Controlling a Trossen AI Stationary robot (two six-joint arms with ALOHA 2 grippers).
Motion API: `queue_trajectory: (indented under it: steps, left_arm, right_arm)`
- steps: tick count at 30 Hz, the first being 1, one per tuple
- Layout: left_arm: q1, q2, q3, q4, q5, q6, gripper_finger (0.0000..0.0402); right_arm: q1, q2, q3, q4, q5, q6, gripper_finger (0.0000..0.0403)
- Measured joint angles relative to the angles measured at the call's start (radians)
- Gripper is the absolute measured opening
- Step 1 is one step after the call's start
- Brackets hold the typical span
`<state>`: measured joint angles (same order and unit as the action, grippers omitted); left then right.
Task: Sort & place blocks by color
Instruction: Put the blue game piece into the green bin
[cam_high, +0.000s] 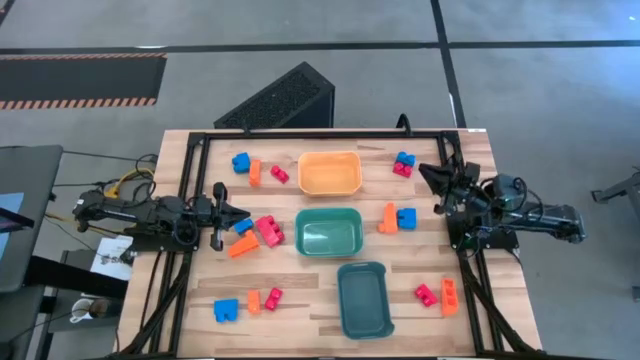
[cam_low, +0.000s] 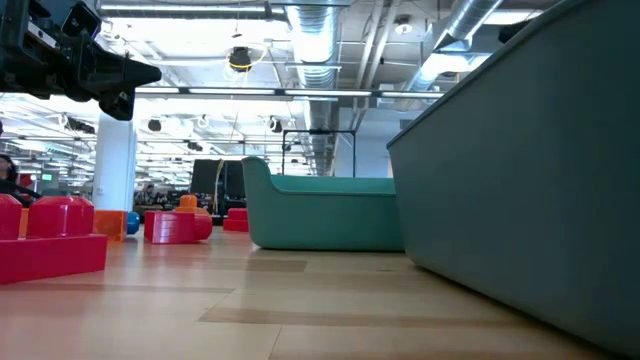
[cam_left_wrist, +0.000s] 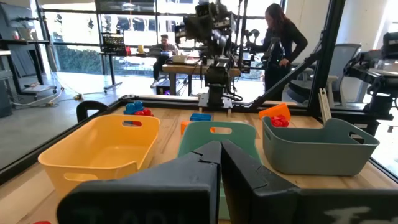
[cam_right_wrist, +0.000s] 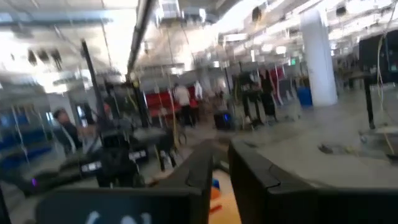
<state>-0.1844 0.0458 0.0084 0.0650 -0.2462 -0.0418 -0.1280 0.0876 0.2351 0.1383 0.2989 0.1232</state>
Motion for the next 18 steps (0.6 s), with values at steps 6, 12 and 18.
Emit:
queue_trajectory:
  steps: [6,12,18]
  left_arm:
    - [0.000,0.000,0.000,0.000,0.000,0.000,0.0000]
    - [0.000,0.000,0.000,0.000,0.000,0.000,0.0000]
    - [0.000,0.000,0.000,0.000,0.000,0.000,0.0000]
  right_arm:
    - [0.011,0.159,0.282,-0.441,0.021,0.016,0.0156]
    - [0.008,0.316,0.446,-0.764,0.026,0.011,0.0224]
    - [0.008,0.438,0.453,-0.902,0.026,0.013,0.0253]
